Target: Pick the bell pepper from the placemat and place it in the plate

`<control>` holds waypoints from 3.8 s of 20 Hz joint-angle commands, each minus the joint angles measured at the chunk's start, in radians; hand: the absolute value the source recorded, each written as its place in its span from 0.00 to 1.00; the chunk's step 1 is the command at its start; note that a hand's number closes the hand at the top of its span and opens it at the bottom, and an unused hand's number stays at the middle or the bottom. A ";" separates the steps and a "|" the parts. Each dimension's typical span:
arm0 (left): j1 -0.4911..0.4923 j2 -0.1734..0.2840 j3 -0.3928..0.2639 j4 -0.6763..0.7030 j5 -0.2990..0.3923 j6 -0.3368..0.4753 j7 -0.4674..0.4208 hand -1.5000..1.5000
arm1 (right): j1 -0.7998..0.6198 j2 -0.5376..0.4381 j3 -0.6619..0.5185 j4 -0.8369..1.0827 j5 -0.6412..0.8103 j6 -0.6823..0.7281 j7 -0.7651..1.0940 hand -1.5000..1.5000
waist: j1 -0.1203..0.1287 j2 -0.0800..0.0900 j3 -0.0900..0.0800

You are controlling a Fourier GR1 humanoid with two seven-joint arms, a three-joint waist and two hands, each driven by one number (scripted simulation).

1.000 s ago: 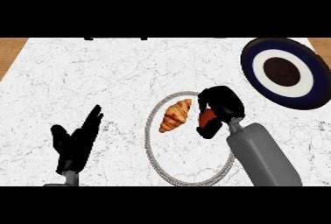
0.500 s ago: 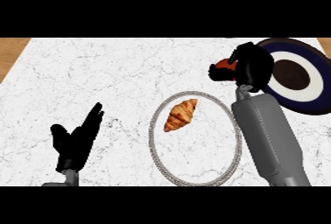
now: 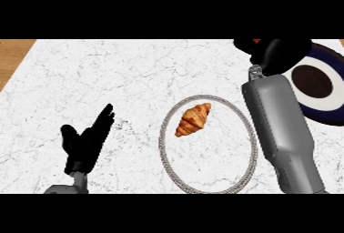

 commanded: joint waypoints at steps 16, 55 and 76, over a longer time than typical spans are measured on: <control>0.061 -0.005 0.004 0.037 -0.003 0.001 -0.003 0.50 | 0.095 -0.001 -0.456 0.086 0.434 -0.567 0.201 1.00 | -0.040 -0.010 0.001; 0.035 0.009 0.066 0.045 0.008 0.010 0.024 0.50 | 0.270 -0.175 -0.237 0.133 -0.856 -0.868 -0.525 0.00 | -0.090 -0.034 0.006; 0.086 -0.008 0.060 0.017 -0.005 -0.014 -0.006 0.50 | 0.797 -0.122 0.249 -0.262 -1.378 -0.923 -0.913 0.00 | -0.079 -0.033 0.001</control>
